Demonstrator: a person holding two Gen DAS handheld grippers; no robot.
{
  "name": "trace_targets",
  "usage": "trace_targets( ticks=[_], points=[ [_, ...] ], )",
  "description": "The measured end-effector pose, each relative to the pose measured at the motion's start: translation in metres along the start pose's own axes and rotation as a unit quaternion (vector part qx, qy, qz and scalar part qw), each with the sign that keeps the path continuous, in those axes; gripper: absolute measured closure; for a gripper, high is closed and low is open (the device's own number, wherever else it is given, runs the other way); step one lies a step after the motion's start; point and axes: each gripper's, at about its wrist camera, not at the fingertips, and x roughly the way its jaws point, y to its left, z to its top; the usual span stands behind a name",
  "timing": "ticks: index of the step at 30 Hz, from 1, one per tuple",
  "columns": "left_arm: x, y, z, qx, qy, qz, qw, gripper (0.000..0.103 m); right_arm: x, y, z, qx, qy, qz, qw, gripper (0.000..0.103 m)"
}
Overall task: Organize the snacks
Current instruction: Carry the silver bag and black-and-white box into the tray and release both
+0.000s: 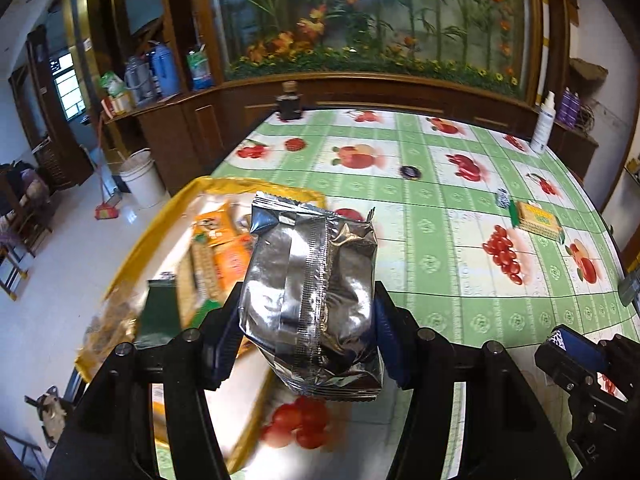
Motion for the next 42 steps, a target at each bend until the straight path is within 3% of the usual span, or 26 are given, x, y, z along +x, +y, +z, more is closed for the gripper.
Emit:
trace_targets(
  ticks=[11, 26, 36, 42],
  points=[
    [-0.004, 0.060, -0.008, -0.049, -0.005, 0.020, 0.9986, 0.045, 0.018, 0.064, 0.015, -0.036, 0.005, 0.044, 0.998, 0.083],
    [0.009, 0.109, -0.014, -0.090, 0.004, 0.045, 0.9949, 0.045, 0.056, 0.108, 0.039, -0.057, 0.016, 0.091, 0.994, 0.083],
    [0.027, 0.139, -0.016, -0.113, 0.021, 0.067, 0.9911, 0.045, 0.103, 0.134, 0.066, -0.045, 0.016, 0.144, 0.988, 0.083],
    [0.039, 0.143, -0.021, -0.113, 0.034, 0.071, 0.9905, 0.045, 0.143, 0.154, 0.085, -0.048, 0.026, 0.152, 0.987, 0.083]
  ],
)
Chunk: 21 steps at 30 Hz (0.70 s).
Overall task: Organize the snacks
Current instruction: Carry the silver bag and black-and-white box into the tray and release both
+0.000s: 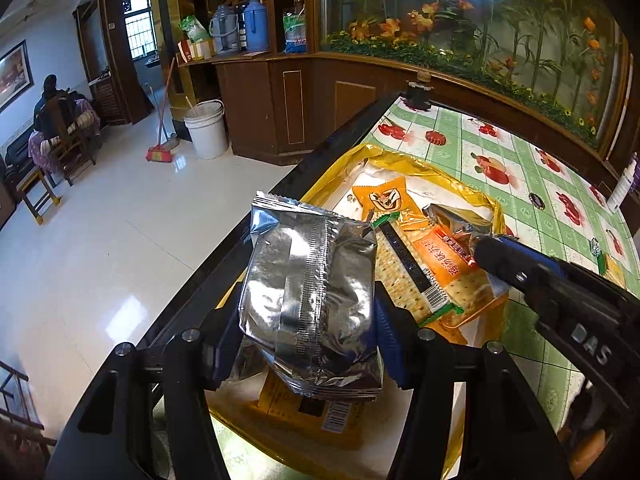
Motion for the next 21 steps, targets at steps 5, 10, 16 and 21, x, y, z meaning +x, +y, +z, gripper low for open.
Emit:
trace_targets(
  ticks=[5, 10, 16, 21],
  points=[
    [0.002, -0.001, 0.000, 0.007, -0.004, 0.006, 0.9999, 0.045, 0.026, -0.004, 0.005, 0.003, 0.012, 0.001, 1.000, 0.083],
    [0.005, 0.003, 0.001, -0.009, 0.003, 0.003, 0.9999, 0.039, 0.036, -0.007, 0.004, 0.007, 0.025, 0.008, 1.000, 0.077],
    [-0.007, 0.000, 0.002, -0.011, -0.013, 0.001, 0.9999, 0.030, 0.018, -0.013, 0.003, 0.013, 0.004, 0.006, 1.000, 0.054],
    [-0.023, -0.009, 0.004, -0.005, -0.036, -0.001, 0.9993, 0.027, -0.011, -0.024, 0.000, 0.023, -0.021, -0.005, 0.999, 0.044]
  ],
)
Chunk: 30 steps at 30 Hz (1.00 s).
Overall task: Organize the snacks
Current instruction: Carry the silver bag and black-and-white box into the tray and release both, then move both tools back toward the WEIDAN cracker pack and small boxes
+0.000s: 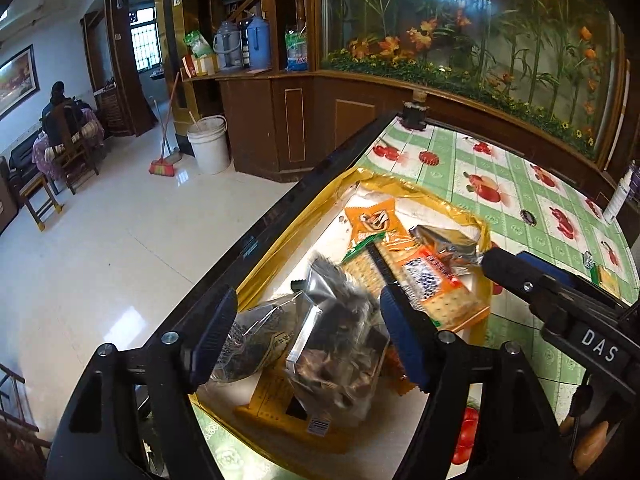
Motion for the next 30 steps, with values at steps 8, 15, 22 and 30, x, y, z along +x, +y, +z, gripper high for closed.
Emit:
trace_targets(
  ticks=[8, 15, 22, 30],
  points=[
    [-0.016, -0.020, 0.002, 0.016, -0.010, -0.011, 0.9998, 0.027, -0.046, -0.034, -0.012, 0.027, -0.021, -0.027, 0.999, 0.044],
    [-0.024, -0.047, 0.000, 0.032, -0.013, -0.026, 0.9990, 0.027, -0.084, -0.075, -0.031, 0.060, -0.034, -0.062, 0.996, 0.043],
    [-0.027, -0.087, -0.010, 0.064, 0.002, -0.059, 0.9962, 0.027, -0.119, -0.116, -0.053, 0.097, -0.043, -0.100, 0.989, 0.041],
    [-0.016, -0.159, -0.021, 0.132, 0.043, -0.136, 0.9810, 0.027, -0.149, -0.172, -0.075, 0.139, -0.045, -0.148, 0.978, 0.040]
  ],
)
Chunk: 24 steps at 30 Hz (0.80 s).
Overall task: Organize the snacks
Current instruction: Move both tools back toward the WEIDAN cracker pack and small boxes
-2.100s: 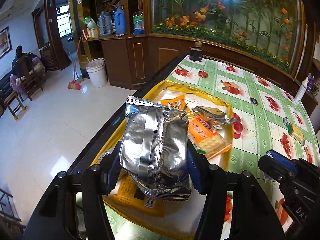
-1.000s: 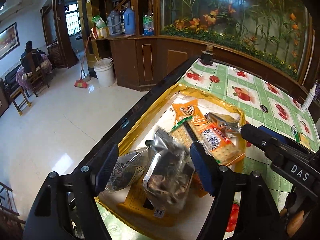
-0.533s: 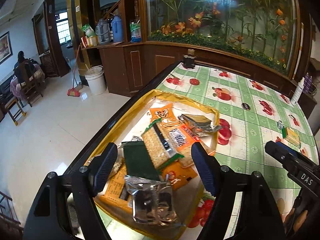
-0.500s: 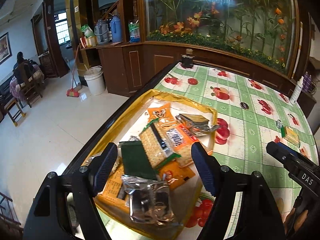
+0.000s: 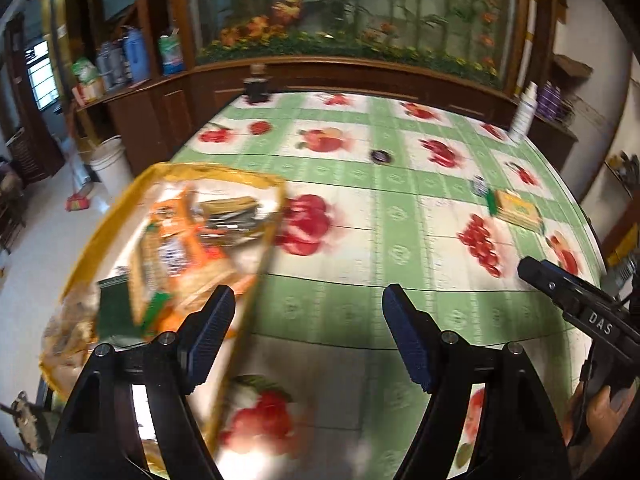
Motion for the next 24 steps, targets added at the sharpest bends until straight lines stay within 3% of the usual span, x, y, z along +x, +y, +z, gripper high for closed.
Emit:
trace_targets(
  ticks=[12, 21, 24],
  points=[
    [0.047, -0.055, 0.046, 0.023, 0.039, -0.065, 0.9969, 0.027, 0.009, -0.073, 0.031, 0.012, -0.002, -0.056, 0.998, 0.032],
    [0.075, -0.077, 0.070, 0.033, 0.051, -0.076, 0.9952, 0.027, 0.049, -0.097, 0.091, -0.076, 0.007, -0.049, 0.996, 0.024],
    [0.089, -0.085, 0.079, 0.037, 0.060, -0.078, 0.9944, 0.027, 0.072, -0.106, 0.101, -0.087, 0.045, -0.015, 0.995, 0.023]
  ],
)
